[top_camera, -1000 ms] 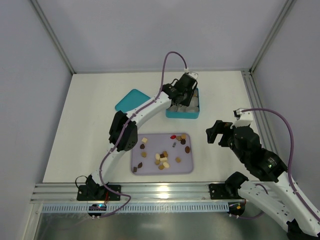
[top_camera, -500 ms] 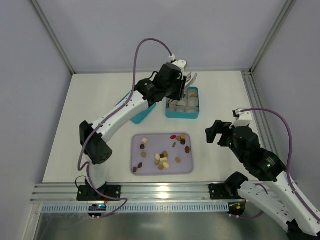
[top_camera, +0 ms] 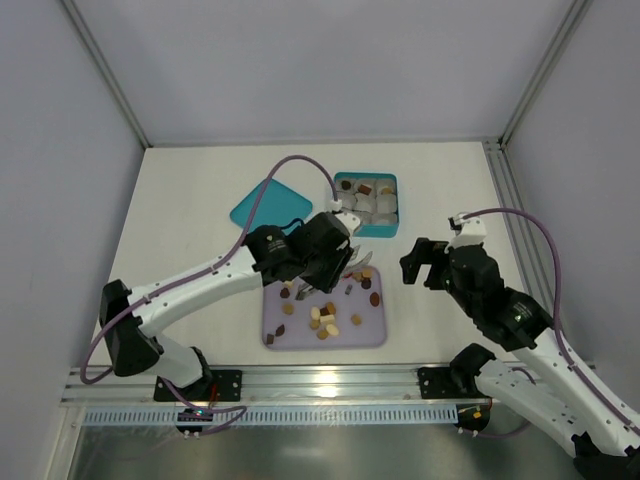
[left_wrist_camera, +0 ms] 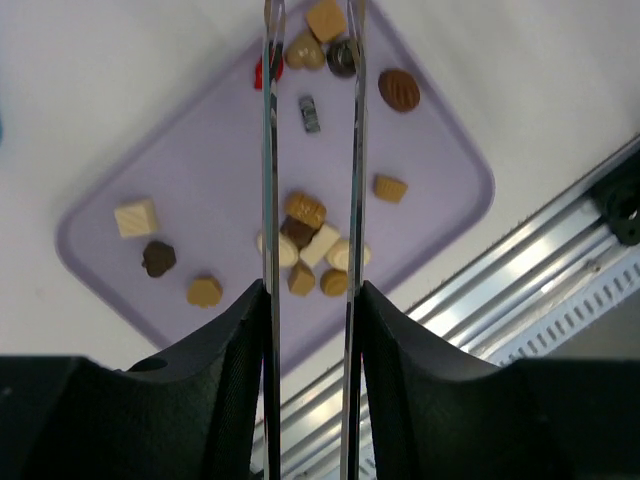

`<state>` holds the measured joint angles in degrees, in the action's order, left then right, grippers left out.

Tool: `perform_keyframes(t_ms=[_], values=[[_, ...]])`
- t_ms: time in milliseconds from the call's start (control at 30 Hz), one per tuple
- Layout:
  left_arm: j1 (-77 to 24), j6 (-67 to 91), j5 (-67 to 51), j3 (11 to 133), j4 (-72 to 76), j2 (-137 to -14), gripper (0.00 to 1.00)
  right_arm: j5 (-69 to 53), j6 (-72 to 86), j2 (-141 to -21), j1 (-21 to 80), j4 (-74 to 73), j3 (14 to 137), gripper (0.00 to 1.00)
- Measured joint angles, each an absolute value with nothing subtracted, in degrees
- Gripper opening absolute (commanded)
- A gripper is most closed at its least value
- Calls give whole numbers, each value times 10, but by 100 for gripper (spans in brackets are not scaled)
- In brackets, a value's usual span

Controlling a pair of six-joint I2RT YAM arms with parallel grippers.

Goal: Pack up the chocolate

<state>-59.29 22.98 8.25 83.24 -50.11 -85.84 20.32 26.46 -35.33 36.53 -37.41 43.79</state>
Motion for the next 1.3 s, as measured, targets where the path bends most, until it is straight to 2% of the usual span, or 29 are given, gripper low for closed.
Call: perform_keyframes(t_ms=[467,700,1300], values=[[-705,288,75,721,-548,-777,41,182,272,-368,365,-355,425,100],[-728,298,74,706,-548,-781,44,180,274,-368,365,-355,424,100],[-742,296,74,705,-542,-844,43,180,274,-351,365,-356,413,100]])
